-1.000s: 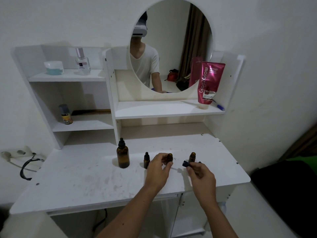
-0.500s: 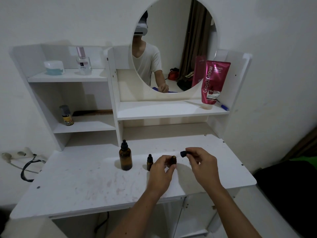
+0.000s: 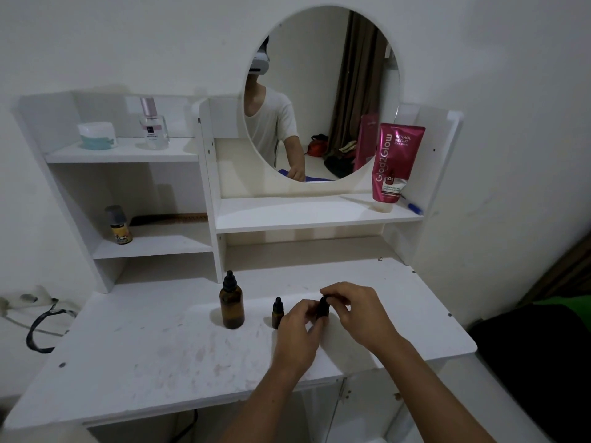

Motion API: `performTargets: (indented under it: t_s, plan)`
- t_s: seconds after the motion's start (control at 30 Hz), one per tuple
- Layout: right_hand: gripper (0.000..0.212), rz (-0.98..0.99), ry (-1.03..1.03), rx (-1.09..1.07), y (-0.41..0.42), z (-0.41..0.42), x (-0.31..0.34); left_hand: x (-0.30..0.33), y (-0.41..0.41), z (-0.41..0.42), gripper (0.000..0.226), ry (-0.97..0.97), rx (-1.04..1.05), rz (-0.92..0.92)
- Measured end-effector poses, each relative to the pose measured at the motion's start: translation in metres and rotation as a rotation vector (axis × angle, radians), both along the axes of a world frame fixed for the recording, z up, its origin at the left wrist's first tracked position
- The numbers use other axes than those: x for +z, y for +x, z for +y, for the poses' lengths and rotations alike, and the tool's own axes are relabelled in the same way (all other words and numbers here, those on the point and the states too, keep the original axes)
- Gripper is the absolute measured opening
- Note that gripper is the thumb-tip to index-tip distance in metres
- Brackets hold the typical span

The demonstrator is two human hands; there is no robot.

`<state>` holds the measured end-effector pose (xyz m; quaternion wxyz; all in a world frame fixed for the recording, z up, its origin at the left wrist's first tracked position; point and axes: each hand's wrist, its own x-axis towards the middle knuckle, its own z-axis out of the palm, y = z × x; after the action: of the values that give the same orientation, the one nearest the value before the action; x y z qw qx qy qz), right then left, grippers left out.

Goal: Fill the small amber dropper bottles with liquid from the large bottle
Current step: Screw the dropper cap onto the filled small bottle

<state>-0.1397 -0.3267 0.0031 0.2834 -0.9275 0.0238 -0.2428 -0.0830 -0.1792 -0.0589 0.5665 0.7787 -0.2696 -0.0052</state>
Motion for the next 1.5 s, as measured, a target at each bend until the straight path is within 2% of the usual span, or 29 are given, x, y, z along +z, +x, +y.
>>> performTargets:
  t_s: [0.07, 0.13, 0.3, 0.4, 0.5, 0.63, 0.8, 1.0, 1.17, 1.37, 1.5]
  plan:
    - [0.014, 0.025, -0.004, -0.047, 0.002, 0.0, 0.004, 0.0, 0.0, 0.0, 0.019, 0.004, -0.004, 0.011]
    - [0.017, 0.048, -0.024, -0.091, 0.002, 0.001, 0.006, -0.001, 0.001, 0.0, 0.02, 0.005, -0.01, 0.016]
    - [0.018, -0.004, 0.052, 0.003, 0.0, 0.004, 0.002, 0.0, 0.0, 0.0, 0.02, -0.01, -0.012, 0.009]
    - [0.008, 0.001, 0.049, -0.07, 0.002, 0.008, 0.003, 0.002, 0.0, 0.0, 0.019, -0.008, -0.006, 0.015]
    - [0.017, 0.005, 0.039, -0.157, 0.004, 0.009, 0.003, 0.002, 0.001, 0.001, 0.02, -0.013, -0.006, 0.021]
    - [0.02, -0.02, 0.124, -0.035, 0.0, 0.01, -0.006, 0.002, 0.0, 0.0, 0.017, 0.0, -0.002, 0.008]
    - [0.018, -0.014, 0.107, -0.146, 0.004, 0.013, -0.01, 0.001, 0.0, 0.0, 0.019, -0.016, -0.002, 0.017]
    - [0.027, -0.04, 0.182, -0.065, 0.0, 0.014, -0.016, 0.001, 0.001, -0.002, 0.014, -0.001, -0.012, 0.011]
    - [0.016, -0.078, 0.212, -0.173, 0.005, 0.017, -0.016, 0.002, 0.002, -0.001, 0.018, -0.021, -0.005, 0.024]
    - [0.033, 0.004, 0.17, 0.011, 0.0, 0.002, -0.011, 0.001, 0.002, -0.002, 0.014, -0.005, 0.0, 0.026]
    - [0.028, 0.05, 0.218, -0.013, 0.003, -0.001, -0.011, 0.0, 0.002, -0.003, 0.014, 0.004, 0.005, 0.041]
